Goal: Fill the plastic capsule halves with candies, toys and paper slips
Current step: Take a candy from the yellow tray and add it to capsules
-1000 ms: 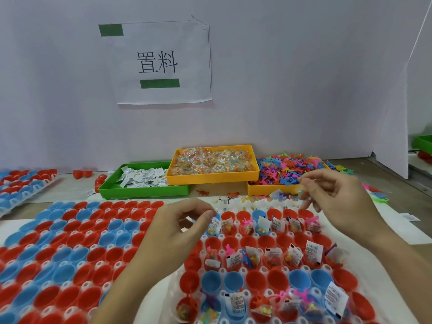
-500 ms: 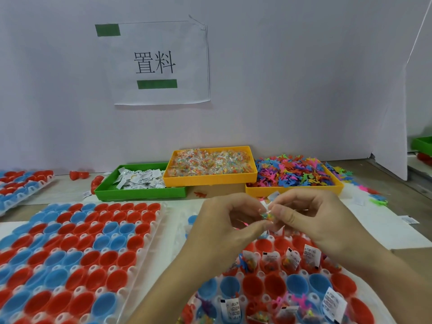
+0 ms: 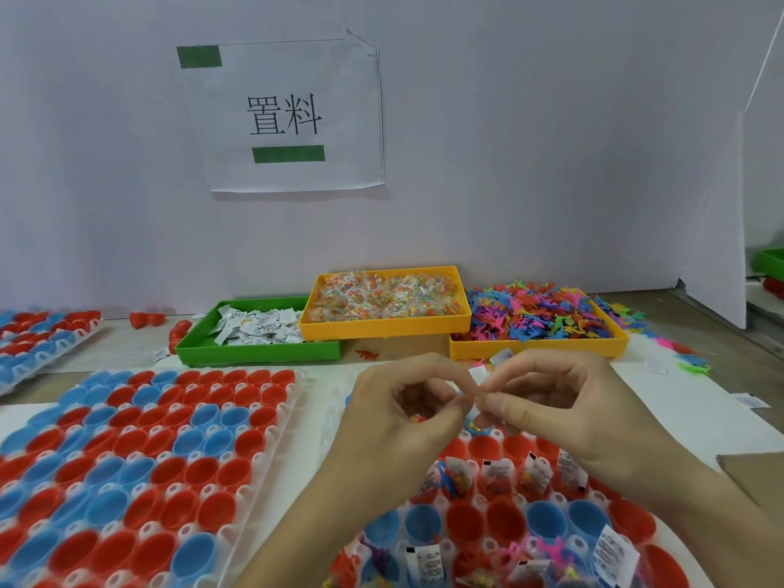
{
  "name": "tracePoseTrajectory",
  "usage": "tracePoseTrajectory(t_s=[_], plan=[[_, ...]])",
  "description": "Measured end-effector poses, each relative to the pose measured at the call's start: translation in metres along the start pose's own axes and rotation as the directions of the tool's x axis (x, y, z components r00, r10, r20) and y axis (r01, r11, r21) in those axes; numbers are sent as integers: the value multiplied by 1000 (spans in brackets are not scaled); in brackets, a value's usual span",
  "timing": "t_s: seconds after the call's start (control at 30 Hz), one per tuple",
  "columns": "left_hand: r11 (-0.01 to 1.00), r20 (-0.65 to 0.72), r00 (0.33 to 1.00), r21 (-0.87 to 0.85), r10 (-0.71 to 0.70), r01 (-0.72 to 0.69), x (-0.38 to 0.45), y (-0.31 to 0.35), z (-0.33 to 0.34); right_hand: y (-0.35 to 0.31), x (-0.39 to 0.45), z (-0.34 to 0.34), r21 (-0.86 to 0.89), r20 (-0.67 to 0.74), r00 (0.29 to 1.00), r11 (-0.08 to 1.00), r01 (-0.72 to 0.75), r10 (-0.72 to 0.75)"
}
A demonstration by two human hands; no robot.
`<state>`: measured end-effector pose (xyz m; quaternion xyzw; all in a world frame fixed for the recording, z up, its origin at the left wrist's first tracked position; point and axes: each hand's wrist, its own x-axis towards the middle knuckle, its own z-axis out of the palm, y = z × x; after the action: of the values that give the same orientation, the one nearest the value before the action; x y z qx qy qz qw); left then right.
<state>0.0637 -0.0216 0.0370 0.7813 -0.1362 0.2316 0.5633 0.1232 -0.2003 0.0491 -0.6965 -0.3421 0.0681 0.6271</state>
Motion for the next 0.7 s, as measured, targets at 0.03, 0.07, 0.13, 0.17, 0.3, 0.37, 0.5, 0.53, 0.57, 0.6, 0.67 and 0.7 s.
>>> tracePoseTrajectory(t_s=[0.03, 0.07, 0.13, 0.17, 0.3, 0.37, 0.5, 0.53, 0.57, 0.6, 0.67, 0.7], plan=[[1000, -6, 1000, -1, 9, -9, 0, 1, -1, 0, 0, 0, 0, 3, 1000, 1000, -1, 1], [1000, -5, 1000, 8, 14, -14, 0, 1, -1, 0, 0, 0, -4, 1, 1000, 1000, -3, 3], [999, 9, 1000, 32, 7, -7, 0, 2, -2, 2, 0, -1, -19, -16, 1000, 1000, -10, 9], [999, 16, 1000, 36, -6, 5, -1, 2, -2, 3, 0, -1, -21, -25, 1000, 1000, -14, 13], [998, 63, 996, -34, -59, 62, -1, 4, -4, 3, 1, -1, -15, -61, 998, 1000, -24, 23], [994, 59, 995, -68, -76, 80, -2, 5, -3, 2, 0, 0, -17, -64, 998, 1000, -20, 19], [981, 22, 989, -124, -146, 148, -3, 3, -2, 1, 0, 1, -8, -77, 997, 1000, -6, 6], [982, 26, 989, -118, -147, 149, -3, 2, -2, 2, 0, 0, -6, -78, 997, 1000, -3, 3], [982, 34, 989, -114, -144, 147, -3, 2, -4, 2, 0, 0, -1, -74, 997, 1000, -1, 1], [982, 41, 989, -120, -142, 146, -3, 3, -5, 3, 0, 0, 4, -69, 998, 1000, 1, -1], [978, 36, 989, -144, -145, 149, -1, 4, -10, 4, -1, -1, 11, -68, 998, 1000, 6, -5], [977, 23, 988, -145, -155, 156, -1, 5, -14, 5, 0, -2, 13, -80, 997, 1000, 7, -6]])
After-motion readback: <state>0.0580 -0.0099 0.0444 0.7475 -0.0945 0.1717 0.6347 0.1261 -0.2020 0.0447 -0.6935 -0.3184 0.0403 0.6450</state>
